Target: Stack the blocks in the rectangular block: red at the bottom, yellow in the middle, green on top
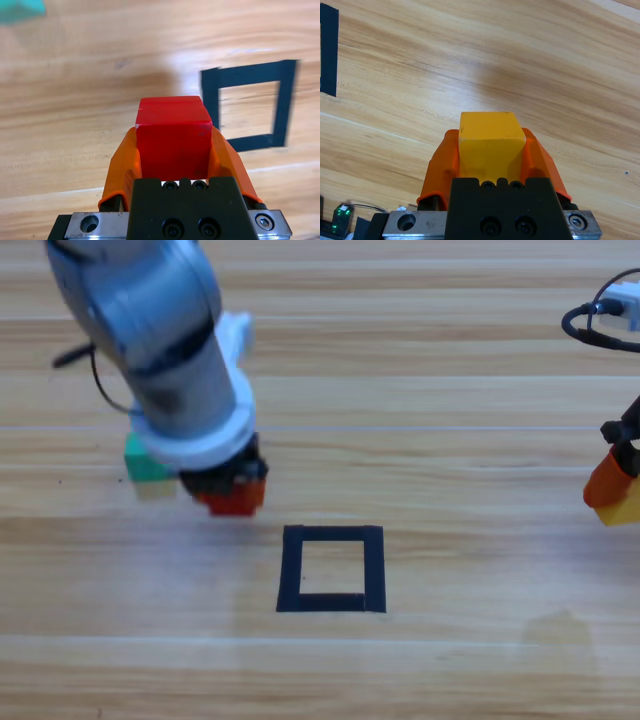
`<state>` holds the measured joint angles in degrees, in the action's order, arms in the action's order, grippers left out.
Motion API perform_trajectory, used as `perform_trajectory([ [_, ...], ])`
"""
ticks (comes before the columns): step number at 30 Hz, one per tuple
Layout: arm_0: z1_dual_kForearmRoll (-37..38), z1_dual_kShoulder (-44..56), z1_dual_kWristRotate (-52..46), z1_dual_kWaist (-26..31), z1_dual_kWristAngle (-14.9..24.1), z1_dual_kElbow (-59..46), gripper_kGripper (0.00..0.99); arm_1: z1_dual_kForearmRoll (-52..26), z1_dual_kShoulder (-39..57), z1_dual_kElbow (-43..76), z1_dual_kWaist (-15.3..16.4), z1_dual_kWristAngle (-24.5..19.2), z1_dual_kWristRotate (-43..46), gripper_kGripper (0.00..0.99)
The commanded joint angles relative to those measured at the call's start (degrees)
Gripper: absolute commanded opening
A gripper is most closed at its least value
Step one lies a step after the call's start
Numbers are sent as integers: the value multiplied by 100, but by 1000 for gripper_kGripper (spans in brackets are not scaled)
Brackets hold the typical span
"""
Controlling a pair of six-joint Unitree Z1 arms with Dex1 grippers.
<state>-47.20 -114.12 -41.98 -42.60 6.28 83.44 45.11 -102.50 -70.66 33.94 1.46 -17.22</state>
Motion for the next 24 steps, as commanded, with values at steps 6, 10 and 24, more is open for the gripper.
perform_trajectory([
  [6,124,-322,1069,-680,-461,278,35,-248,-6,228,-81,-216,-220,339],
  [10,97,-629,1087,-873,-488,489,37,-248,-147,193,-81,-181,-211,339],
  [24,-1784,-2211,-812,-1251,259,2862,41,-248,-332,122,-81,-31,-80,339],
])
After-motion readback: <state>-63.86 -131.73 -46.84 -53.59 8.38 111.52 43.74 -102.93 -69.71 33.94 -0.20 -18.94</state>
